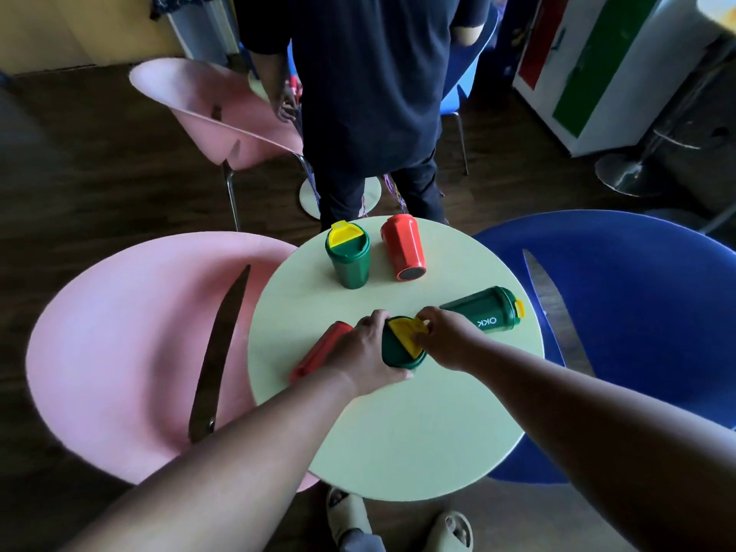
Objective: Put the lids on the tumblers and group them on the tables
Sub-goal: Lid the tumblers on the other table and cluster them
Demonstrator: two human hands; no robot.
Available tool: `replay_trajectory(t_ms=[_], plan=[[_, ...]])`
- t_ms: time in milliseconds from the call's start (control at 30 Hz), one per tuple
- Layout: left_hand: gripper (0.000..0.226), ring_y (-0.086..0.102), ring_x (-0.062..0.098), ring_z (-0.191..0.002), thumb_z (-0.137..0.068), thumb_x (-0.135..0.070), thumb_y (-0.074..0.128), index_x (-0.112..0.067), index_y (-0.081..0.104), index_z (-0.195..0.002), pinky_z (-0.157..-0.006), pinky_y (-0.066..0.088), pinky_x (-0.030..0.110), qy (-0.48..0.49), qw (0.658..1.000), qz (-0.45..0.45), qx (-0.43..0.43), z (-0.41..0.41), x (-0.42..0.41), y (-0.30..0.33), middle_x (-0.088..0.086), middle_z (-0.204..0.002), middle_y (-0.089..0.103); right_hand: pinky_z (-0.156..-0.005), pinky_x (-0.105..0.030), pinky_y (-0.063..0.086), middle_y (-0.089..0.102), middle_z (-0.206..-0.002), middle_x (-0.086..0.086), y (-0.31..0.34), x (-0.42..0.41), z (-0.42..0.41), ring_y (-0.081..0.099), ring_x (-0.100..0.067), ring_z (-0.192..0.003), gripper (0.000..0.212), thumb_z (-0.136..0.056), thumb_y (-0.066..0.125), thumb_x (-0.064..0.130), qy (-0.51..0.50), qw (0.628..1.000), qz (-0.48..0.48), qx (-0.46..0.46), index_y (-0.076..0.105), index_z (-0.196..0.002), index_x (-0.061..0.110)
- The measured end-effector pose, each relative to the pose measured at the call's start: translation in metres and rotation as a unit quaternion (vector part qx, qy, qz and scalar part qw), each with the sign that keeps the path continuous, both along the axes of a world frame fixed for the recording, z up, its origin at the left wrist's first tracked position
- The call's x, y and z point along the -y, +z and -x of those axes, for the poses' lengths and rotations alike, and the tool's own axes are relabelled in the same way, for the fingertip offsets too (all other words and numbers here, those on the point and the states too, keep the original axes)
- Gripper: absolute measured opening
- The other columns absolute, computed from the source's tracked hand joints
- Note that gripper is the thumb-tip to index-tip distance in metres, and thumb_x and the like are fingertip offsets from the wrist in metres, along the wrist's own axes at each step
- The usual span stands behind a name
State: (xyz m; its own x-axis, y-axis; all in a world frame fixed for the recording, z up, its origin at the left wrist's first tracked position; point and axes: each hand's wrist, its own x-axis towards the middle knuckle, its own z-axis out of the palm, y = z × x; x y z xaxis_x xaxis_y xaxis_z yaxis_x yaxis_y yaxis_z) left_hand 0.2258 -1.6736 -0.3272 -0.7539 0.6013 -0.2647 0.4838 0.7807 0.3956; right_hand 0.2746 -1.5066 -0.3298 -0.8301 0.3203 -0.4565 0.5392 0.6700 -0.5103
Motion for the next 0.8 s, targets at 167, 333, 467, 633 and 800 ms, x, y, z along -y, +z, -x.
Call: replay_trajectory(t_ms=[167,333,467,633,800], plan=[[0.089,0.049,0.022,-0.123,-0.071,-0.063,0.074,-0.029,0.031,-0.141,-0.081,0.033,0.024,0.027,1.0,0.012,0.009,-0.01,-0.001,-0.001,-0.003,-0.138,0.055,-0.067,-0.029,0.046,0.061,-0.104,-0.006,0.004,0.0,-0.003,0.059,-0.024,-0.086,0.033,-0.091,0.055,0.03,0.015,1.0,0.009,-0.014,0.057,-0.124,0.022],[0.092,0.044,0.022,-0.128,-0.073,-0.062,0.071,-0.032,0.027,-0.149,-0.096,0.037,0.029,0.024,1.0,0.009,0.016,-0.011,0.004,-0.001,-0.001,-0.142,0.052,-0.062,-0.028,0.043,0.061,-0.103,-0.007,0.006,-0.003,-0.004,0.056,-0.023,-0.081,0.038,-0.09,0.058,0.034,0.029,0.999,-0.01,-0.015,0.056,-0.126,0.022],[0.076,0.049,0.02,-0.128,-0.079,-0.056,0.07,-0.033,0.038,-0.144,-0.103,0.042,0.033,0.017,1.0,-0.008,0.024,0.0,0.03,-0.003,-0.002,-0.139,0.053,-0.065,-0.029,0.046,0.062,-0.112,-0.008,0.008,0.0,-0.005,0.057,-0.024,-0.086,0.041,-0.089,0.057,0.036,0.028,0.999,-0.025,-0.015,0.054,-0.128,0.022],[0.053,0.058,0.021,-0.114,-0.08,-0.055,0.067,-0.032,0.055,-0.126,-0.095,0.047,0.035,0.035,0.999,0.018,-0.023,0.021,0.077,-0.012,-0.005,-0.124,0.057,-0.094,-0.039,0.049,0.052,-0.134,-0.006,0.023,0.014,-0.001,0.049,-0.028,-0.122,0.05,-0.091,0.053,0.039,0.086,0.988,-0.114,-0.056,0.046,-0.138,0.025],[0.076,0.056,0.02,-0.115,-0.063,-0.062,0.075,-0.034,0.049,-0.129,-0.094,0.049,0.038,0.015,0.997,0.067,0.02,0.023,0.113,-0.03,-0.007,-0.127,0.052,-0.094,-0.038,0.034,0.062,-0.118,0.0,0.035,0.057,0.005,0.051,-0.026,-0.115,0.037,-0.091,0.049,0.036,0.266,0.918,-0.271,-0.118,0.055,-0.126,0.024]])
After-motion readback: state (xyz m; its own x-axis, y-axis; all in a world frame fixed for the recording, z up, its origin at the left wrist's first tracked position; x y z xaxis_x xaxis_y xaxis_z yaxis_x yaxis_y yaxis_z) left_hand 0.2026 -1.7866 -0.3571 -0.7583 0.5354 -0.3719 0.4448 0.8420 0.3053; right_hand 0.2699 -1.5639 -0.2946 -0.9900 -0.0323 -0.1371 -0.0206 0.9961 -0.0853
